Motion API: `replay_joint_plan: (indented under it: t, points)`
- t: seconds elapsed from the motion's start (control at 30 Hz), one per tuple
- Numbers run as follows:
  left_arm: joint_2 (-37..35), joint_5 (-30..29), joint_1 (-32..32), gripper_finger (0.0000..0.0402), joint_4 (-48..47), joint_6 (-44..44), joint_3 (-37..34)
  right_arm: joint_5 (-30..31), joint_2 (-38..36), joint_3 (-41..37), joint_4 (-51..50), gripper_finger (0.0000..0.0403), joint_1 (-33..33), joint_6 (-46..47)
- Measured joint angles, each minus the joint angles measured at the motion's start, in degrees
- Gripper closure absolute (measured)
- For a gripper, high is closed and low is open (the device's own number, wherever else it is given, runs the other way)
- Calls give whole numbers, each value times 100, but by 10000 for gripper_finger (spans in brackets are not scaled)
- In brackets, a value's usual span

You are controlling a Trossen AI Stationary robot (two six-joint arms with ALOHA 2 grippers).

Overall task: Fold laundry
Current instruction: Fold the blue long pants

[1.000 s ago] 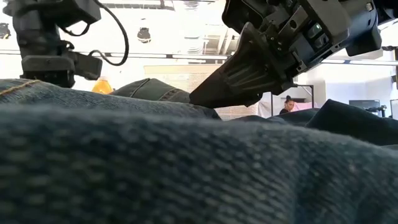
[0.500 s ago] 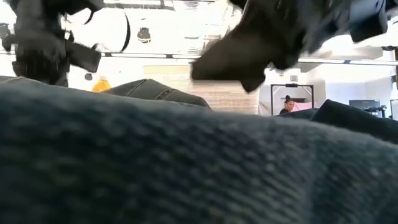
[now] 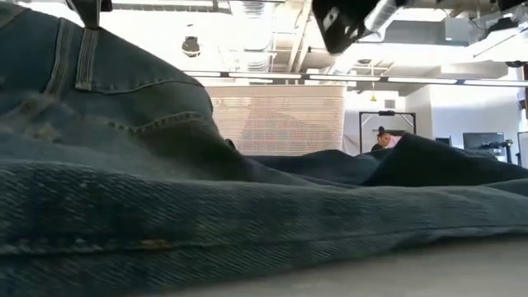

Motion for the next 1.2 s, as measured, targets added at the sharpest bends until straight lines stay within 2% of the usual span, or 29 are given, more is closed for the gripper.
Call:
replay_joint_plan:
  t: [0.13,0.3,0.43,0.57,0.77,0.87,1.0,1.2]
  points:
    - [14,2,0,401,-9,-85,-279,11,195,0,83,276,-82,184]
    - [22,-280,77,401,92,-227,-1028,20,557,31,137,276,-264,480]
    - [24,-253,186,394,144,-322,-1629,9,949,37,-59,276,-364,1009]
    - [26,-50,226,359,129,-196,-2007,-63,1250,33,-438,276,-365,1504]
    - [21,-216,418,284,164,81,-1956,-397,1255,37,-921,276,-283,1953]
    - [20,-436,618,250,742,318,-2008,-448,1140,37,-1024,276,-206,1947]
    - [21,-190,1009,228,2269,899,-2517,-461,992,37,-1036,276,-130,1903]
    - [-90,-563,1854,228,2350,1031,-2877,-461,939,37,-1162,276,124,1964]
